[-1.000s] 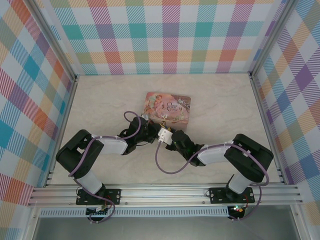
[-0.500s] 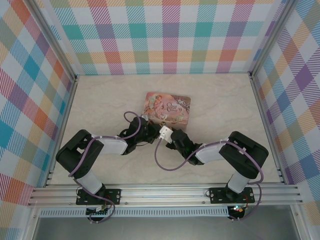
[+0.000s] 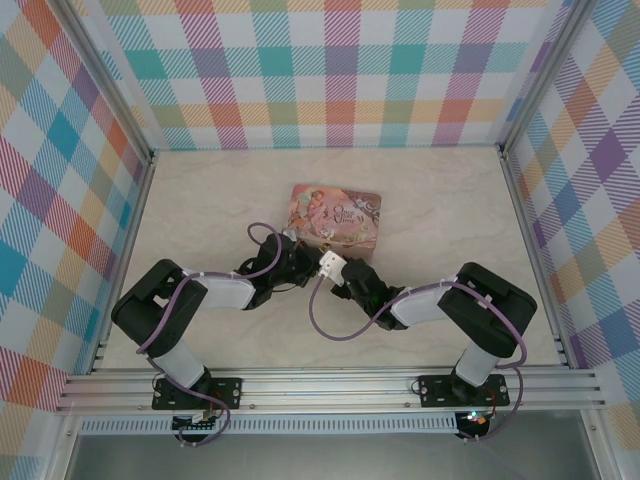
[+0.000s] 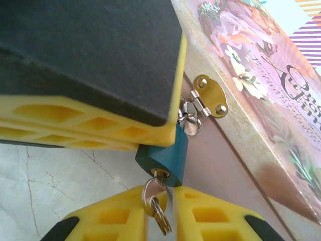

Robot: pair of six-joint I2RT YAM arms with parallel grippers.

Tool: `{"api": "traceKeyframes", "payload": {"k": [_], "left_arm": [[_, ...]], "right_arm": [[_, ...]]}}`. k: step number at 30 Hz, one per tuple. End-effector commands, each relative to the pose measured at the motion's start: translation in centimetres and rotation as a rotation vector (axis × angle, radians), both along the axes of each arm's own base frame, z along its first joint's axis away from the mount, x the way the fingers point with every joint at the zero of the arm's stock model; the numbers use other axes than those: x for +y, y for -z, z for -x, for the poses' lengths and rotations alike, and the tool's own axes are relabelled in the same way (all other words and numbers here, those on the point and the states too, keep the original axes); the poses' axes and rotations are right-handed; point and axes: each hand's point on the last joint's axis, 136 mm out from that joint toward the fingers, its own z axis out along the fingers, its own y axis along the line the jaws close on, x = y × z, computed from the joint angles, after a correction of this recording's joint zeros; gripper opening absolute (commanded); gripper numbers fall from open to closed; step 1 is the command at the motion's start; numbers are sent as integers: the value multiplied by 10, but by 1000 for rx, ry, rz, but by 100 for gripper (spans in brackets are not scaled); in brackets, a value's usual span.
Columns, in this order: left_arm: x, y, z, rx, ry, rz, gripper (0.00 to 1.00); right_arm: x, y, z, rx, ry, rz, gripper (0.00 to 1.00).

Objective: Unlock a padlock with a key

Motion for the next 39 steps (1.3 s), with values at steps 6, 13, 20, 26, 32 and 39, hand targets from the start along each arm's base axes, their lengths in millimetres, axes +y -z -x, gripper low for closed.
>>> {"api": "traceKeyframes", "payload": {"k": [6, 13, 20, 26, 32, 39], "left_arm": [[-10, -33, -9, -68, 17, 78, 0], [-11, -30, -8, -62, 24, 74, 0], [-11, -21, -6, -52, 28, 57, 0], [-10, -13, -5, -42, 25, 39, 0], [-9, -9, -4, -43, 22, 32, 0], [-7, -10, -4, -54, 25, 11, 0]], "right_arm": [[19, -34, -6, -11, -18, -141, 14], [26, -36, -2, 59, -16, -212, 7], [35, -28, 8, 199, -18, -299, 4], [37, -24, 13, 361, 12, -466, 3], [34, -18, 15, 429, 22, -504, 3], [23, -4, 20, 457, 41, -471, 8]]}}
